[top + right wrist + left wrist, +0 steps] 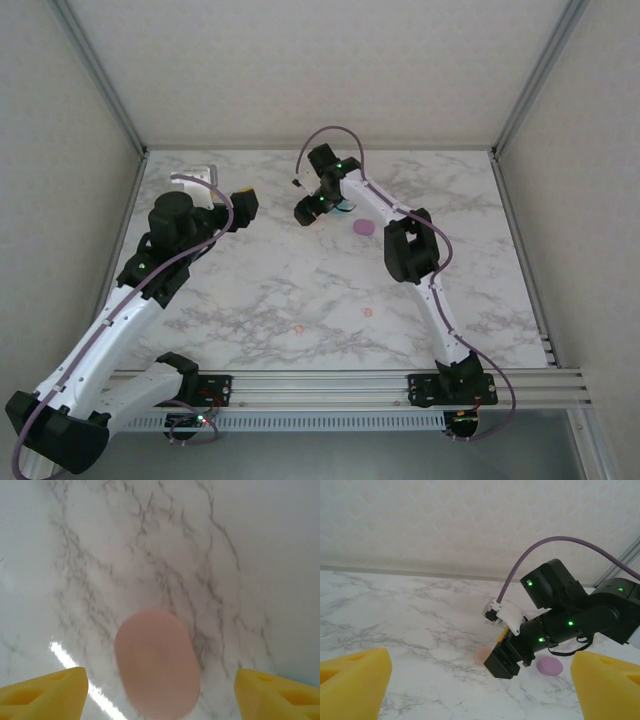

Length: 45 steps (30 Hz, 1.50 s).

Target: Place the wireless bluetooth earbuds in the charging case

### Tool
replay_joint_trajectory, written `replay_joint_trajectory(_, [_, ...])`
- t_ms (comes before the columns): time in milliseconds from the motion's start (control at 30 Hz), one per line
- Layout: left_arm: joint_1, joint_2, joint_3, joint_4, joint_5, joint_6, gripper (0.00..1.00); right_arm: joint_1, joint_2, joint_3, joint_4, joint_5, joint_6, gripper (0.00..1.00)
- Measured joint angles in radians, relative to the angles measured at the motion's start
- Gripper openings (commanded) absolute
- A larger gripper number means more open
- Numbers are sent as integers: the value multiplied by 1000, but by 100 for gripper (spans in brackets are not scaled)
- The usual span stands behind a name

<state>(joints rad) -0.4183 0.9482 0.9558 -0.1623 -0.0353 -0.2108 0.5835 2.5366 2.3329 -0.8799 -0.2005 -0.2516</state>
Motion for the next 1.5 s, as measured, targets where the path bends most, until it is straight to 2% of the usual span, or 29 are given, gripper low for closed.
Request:
replay_joint_trajectory(333, [3,0,0,-1,0,0,93,19,45,59,-38,26,-6,71])
replay_joint_trajectory(467, [4,0,0,-1,0,0,93,20,51,59,-60,29,-14,66])
replay_joint_trajectory(633, [6,0,0,-1,0,0,93,24,53,59,-72,56,-26,53])
replay_joint_trajectory(833, [10,0,0,-1,3,0,93,30,53,59,-71,89,-26,51])
replay_joint_trajectory(1067, [10,0,0,-1,3,-3,93,36,50,47,-64,94,-24,39])
replay_joint_trajectory(1233, [18,0,0,-2,3,-23,92,42,-25,-93,8,54,-22,36])
replay_joint_trajectory(1500, [36,23,1,-24,19,-76,89,79,-359,-585,220,-21,21,33])
